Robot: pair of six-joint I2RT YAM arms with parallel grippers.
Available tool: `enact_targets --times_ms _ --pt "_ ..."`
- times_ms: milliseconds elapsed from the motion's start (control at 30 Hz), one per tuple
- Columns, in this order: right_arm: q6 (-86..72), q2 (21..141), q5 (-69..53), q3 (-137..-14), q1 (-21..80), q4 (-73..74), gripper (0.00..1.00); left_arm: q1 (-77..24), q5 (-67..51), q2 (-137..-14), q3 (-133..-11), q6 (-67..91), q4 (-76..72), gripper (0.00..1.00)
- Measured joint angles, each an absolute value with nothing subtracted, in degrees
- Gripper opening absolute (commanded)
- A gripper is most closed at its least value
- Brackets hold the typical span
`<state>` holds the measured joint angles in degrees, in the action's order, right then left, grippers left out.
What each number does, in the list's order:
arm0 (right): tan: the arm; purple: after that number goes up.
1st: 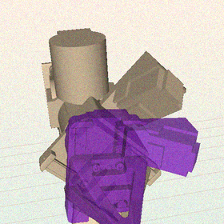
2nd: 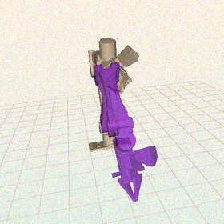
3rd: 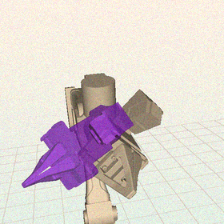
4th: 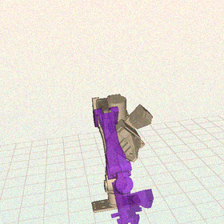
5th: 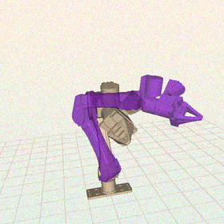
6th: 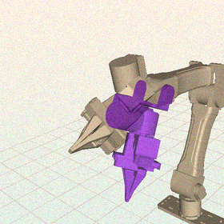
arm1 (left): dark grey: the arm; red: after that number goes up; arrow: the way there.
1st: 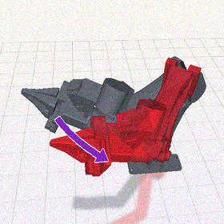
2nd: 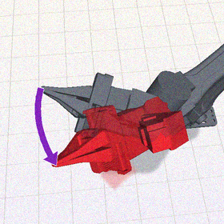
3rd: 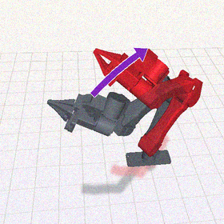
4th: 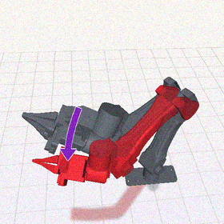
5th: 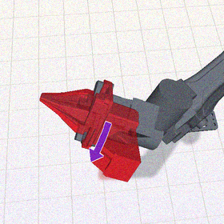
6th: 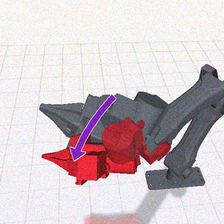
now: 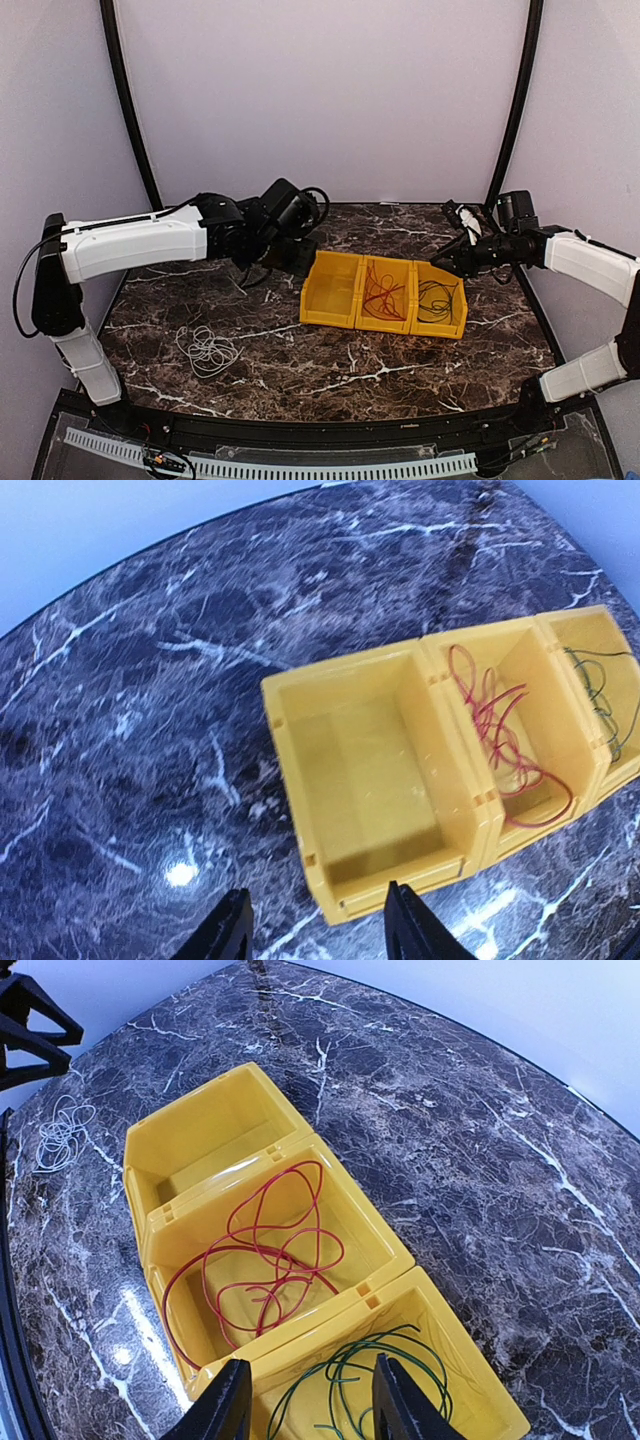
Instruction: Untangle the cables
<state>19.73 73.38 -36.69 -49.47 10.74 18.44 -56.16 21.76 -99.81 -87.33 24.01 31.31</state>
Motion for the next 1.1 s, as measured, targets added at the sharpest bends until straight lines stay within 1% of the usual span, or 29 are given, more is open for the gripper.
enact_targets --times_ms 100,233,433,600,767,1100 --pt "19.73 73.38 -36.93 -49.47 10.74 18.46 0.44 -56.16 23.62 -96.57 -81.08 28.67 34.24 0.47" --pt "19.75 73.38 -37.28 -49.47 10.74 18.46 0.44 -55.48 24.88 -92.95 -72.75 36.05 43.55 0.47" --pt "19.73 73.41 -37.47 -49.47 11.16 18.48 0.44 -53.8 26.22 -87.61 -67.72 41.82 56.05 0.47" --pt "19.73 73.63 -37.43 -49.47 11.94 18.48 0.44 -52.93 27.79 -87.72 -65.95 42.5 62.89 0.46" --pt "19.73 73.63 -37.34 -49.47 12.01 18.52 0.44 -51.29 28.82 -89.86 -63.66 40.73 64.64 0.42" --pt "19.73 73.63 -37.17 -49.47 12.01 18.52 0.44 -48.69 30.06 -95.31 -61.98 34.63 60.69 0.37"
